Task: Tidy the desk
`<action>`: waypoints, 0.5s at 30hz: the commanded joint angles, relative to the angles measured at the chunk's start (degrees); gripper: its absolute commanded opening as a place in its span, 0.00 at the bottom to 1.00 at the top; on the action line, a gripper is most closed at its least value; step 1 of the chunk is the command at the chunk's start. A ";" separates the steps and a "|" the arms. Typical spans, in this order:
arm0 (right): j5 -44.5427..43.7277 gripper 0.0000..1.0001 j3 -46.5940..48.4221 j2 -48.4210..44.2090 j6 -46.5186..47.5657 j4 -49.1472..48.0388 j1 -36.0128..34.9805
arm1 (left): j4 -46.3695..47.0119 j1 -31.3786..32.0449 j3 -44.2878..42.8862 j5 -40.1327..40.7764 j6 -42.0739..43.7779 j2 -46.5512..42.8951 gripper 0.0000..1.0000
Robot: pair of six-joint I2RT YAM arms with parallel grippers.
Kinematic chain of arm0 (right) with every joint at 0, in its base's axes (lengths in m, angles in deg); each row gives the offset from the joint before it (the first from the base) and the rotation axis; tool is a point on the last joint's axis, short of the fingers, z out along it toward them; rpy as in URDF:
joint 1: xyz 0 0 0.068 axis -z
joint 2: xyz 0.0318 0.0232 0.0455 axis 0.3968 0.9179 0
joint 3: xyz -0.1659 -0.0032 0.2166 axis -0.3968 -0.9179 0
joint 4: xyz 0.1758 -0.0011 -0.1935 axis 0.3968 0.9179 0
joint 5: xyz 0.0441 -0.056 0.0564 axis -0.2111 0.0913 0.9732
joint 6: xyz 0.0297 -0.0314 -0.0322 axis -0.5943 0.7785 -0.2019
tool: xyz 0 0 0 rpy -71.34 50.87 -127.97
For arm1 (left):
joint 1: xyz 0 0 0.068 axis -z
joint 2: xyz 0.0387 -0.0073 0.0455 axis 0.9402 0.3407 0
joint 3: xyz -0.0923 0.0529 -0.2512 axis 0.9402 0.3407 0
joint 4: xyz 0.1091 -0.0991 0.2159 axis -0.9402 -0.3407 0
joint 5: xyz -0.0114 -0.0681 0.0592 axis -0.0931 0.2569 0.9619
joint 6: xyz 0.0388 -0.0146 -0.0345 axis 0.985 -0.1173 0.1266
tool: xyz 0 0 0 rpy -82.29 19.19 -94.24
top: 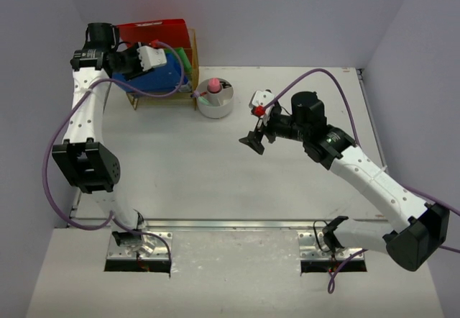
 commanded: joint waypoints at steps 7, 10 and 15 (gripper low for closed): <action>0.57 0.99 3.23 0.10 -0.97 -1.04 0.22 | 16.29 2.11 14.05 2.35 -0.94 -9.19 0.00; 0.61 0.99 3.48 -0.25 -1.07 -0.53 0.27 | 21.57 3.48 23.53 4.69 4.89 -14.44 0.00; 0.36 0.99 3.64 -0.67 -0.87 -0.13 0.21 | 23.64 5.16 27.96 7.30 8.20 -16.30 0.02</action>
